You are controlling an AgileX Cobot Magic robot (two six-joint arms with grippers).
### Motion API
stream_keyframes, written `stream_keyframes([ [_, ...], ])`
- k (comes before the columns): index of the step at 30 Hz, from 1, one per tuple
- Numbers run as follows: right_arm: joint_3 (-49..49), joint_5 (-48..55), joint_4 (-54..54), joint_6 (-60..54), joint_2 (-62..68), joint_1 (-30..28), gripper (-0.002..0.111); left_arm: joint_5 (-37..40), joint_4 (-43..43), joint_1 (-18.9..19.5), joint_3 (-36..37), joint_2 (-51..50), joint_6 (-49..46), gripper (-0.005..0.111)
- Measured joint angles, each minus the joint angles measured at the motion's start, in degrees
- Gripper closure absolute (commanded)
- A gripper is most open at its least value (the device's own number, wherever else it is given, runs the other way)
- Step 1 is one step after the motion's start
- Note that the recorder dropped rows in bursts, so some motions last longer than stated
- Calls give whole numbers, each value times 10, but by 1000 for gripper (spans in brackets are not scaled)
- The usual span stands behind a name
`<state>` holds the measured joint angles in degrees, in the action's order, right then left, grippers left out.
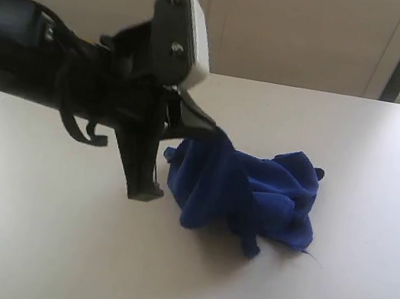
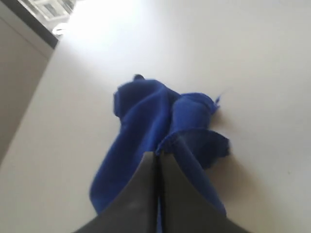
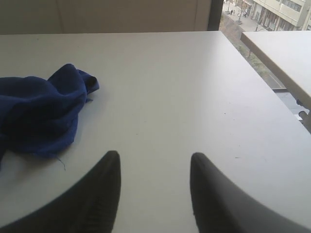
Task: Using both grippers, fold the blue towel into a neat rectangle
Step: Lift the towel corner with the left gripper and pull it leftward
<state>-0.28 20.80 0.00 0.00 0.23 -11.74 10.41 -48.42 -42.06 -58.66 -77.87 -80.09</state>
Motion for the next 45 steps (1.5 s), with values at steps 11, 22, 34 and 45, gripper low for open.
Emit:
stream_keyframes([
  [11,0,0,0,0,0,0,65,-186,1,0,0,158,14,107],
  [22,0,0,0,0,0,0,65,-193,-92,128,36,185,-6,107],
  [34,0,0,0,0,0,0,65,-195,-102,253,155,181,-11,107],
  [45,0,0,0,0,0,0,65,-185,-104,259,208,145,-11,107],
])
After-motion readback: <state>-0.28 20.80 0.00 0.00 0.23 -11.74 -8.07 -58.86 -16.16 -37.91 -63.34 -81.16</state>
